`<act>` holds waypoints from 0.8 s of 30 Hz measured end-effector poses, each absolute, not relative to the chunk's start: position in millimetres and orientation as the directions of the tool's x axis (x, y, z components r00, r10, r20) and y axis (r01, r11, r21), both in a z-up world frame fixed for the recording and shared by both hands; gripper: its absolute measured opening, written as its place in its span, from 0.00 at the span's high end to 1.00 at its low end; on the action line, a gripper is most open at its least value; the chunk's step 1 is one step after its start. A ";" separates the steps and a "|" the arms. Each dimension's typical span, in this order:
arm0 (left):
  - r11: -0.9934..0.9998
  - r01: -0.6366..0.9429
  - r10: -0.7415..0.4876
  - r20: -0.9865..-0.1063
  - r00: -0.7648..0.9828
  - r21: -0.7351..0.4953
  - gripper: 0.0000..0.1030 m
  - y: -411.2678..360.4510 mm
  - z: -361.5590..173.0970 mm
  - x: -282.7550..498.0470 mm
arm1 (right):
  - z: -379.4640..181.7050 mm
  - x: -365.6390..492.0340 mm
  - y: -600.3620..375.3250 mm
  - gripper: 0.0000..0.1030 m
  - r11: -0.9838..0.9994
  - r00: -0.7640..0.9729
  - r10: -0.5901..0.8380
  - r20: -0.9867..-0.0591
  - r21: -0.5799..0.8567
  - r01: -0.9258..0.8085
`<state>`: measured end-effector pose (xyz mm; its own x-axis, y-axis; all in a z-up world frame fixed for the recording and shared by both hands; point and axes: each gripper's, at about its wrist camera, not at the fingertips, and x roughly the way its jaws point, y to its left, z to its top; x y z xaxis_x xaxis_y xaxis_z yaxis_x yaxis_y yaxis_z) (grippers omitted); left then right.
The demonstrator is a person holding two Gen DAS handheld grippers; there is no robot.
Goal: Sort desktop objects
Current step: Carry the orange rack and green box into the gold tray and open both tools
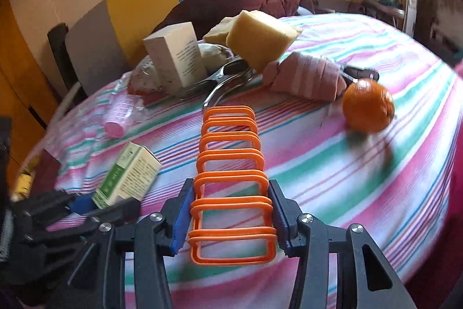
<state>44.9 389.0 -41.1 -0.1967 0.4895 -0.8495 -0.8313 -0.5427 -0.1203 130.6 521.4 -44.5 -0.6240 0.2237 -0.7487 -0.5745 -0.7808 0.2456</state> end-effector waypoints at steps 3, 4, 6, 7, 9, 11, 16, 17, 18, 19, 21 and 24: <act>-0.554 -0.819 0.495 -0.849 -0.183 -0.147 0.70 380.4 -41.2 49.1 | -36.7 131.6 504.9 0.52 -0.799 -0.634 0.215 -0.743 0.240 -0.552; -0.557 -0.818 0.493 -0.850 -0.184 -0.146 0.70 374.9 -40.7 51.8 | -33.7 130.7 498.6 0.52 -0.809 -0.635 0.216 -0.742 0.228 -0.541; -0.559 -0.816 0.493 -0.850 -0.188 -0.143 0.70 364.4 -39.2 56.0 | -27.1 129.6 486.2 0.52 -0.830 -0.640 0.219 -0.737 0.204 -0.520; -0.560 -0.815 0.496 -0.848 -0.188 -0.147 0.70 359.2 -38.3 57.4 | -23.3 128.6 479.3 0.52 -0.839 -0.644 0.217 -0.733 0.197 -0.507; -0.568 -0.808 0.504 -0.842 -0.190 -0.157 0.70 345.1 -34.4 59.1 | -17.2 126.7 468.8 0.52 -0.850 -0.654 0.204 -0.729 0.200 -0.488; -0.581 -0.796 0.515 -0.834 -0.197 -0.170 0.70 330.8 -28.4 58.3 | -11.6 123.8 459.3 0.52 -0.855 -0.662 0.189 -0.725 0.210 -0.474; -0.603 -0.778 0.541 -0.806 -0.240 -0.173 0.70 295.0 -6.7 53.1 | 3.3 110.1 429.9 0.52 -0.876 -0.695 0.133 -0.707 0.244 -0.416; -0.612 -0.770 0.545 -0.800 -0.249 -0.177 0.70 285.7 -1.7 50.5 | 6.8 106.5 422.9 0.52 -0.882 -0.702 0.121 -0.702 0.248 -0.401; -0.622 -0.761 0.549 -0.796 -0.255 -0.185 0.70 277.0 2.1 47.9 | 11.0 101.5 415.5 0.52 -0.888 -0.708 0.107 -0.698 0.253 -0.383; -0.632 -0.750 0.554 -0.790 -0.261 -0.195 0.70 267.8 5.9 44.6 | 14.3 97.5 409.2 0.52 -0.893 -0.714 0.095 -0.694 0.257 -0.369; -0.660 -0.720 0.560 -0.780 -0.280 -0.216 0.70 245.1 14.3 35.9 | 22.0 87.1 393.6 0.52 -0.905 -0.725 0.065 -0.685 0.266 -0.332; -0.694 -0.678 0.564 -0.769 -0.303 -0.242 0.70 214.2 23.7 23.6 | 31.4 70.0 370.0 0.52 -0.920 -0.737 0.017 -0.676 0.278 -0.276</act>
